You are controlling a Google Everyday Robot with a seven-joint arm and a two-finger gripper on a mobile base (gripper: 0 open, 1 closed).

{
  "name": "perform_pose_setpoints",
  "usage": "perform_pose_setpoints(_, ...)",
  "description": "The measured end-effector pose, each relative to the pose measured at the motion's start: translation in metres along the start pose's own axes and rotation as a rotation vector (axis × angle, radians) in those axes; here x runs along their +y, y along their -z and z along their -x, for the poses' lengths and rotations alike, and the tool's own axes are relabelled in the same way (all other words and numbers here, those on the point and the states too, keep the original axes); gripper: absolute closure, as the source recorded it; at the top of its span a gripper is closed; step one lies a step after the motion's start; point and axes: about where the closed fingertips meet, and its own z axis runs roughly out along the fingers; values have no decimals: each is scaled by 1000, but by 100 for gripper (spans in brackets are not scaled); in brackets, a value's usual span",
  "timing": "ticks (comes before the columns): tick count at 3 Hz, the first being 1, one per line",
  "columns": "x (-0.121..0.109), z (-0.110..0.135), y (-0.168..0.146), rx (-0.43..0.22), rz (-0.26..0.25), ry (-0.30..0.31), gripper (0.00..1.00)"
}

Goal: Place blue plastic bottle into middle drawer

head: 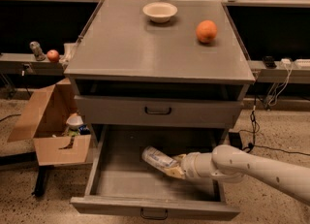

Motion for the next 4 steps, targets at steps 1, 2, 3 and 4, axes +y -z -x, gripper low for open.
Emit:
perform_pose_setpoints(1, -9, -17, -14, 2, 1, -48, 43)
perform_pose_setpoints(2, -12, -23, -20, 2, 5, -64, 19)
perform_pose_setpoints(3, -14, -27, -23, -1, 11, -73, 0)
perform_pose_setpoints(4, -11, -24, -22, -40, 25, -61, 0)
